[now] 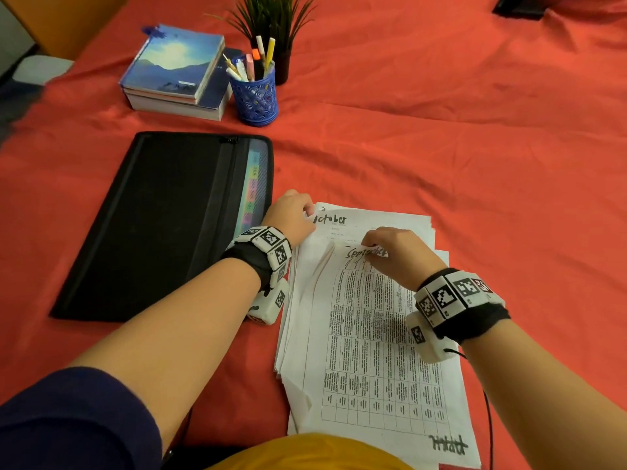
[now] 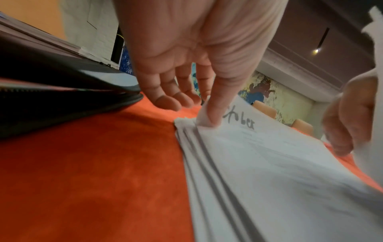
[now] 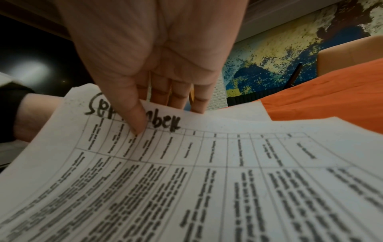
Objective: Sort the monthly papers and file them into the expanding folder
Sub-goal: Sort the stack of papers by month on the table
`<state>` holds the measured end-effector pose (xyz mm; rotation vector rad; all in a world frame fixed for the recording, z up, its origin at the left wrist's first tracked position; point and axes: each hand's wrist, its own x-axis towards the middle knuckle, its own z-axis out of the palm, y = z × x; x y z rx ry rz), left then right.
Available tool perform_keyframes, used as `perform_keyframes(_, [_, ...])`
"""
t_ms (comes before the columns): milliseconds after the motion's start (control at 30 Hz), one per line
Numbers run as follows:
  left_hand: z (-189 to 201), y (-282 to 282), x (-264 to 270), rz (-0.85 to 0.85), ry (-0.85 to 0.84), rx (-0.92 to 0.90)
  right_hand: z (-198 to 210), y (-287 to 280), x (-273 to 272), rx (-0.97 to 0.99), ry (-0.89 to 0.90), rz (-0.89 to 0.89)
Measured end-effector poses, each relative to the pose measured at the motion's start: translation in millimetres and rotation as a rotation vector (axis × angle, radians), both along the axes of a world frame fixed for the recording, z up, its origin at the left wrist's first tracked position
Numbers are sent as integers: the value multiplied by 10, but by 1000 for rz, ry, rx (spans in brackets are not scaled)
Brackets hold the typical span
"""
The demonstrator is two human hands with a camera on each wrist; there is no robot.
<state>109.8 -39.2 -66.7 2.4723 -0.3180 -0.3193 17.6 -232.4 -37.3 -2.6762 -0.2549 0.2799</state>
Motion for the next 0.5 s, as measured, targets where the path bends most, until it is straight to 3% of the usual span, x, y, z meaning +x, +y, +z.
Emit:
perform_keyframes(100, [112, 37, -77, -80, 68, -187, -23, -42, -26, 30, -159, 17])
perform_keyframes(200, [247, 87, -196, -172, 321, -379, -17, -57, -9, 7, -250, 54])
perform_keyframes(300, [295, 144, -228, -248, 478, -381, -19, -46, -2, -35, -256, 82])
perform_keyframes(400, [282, 158, -152, -171, 475, -406, 0, -29, -31, -1, -255, 69])
perform_keyframes(500, [181, 93, -54, 23, 247, -249, 83, 4, -53, 104, -138, -17])
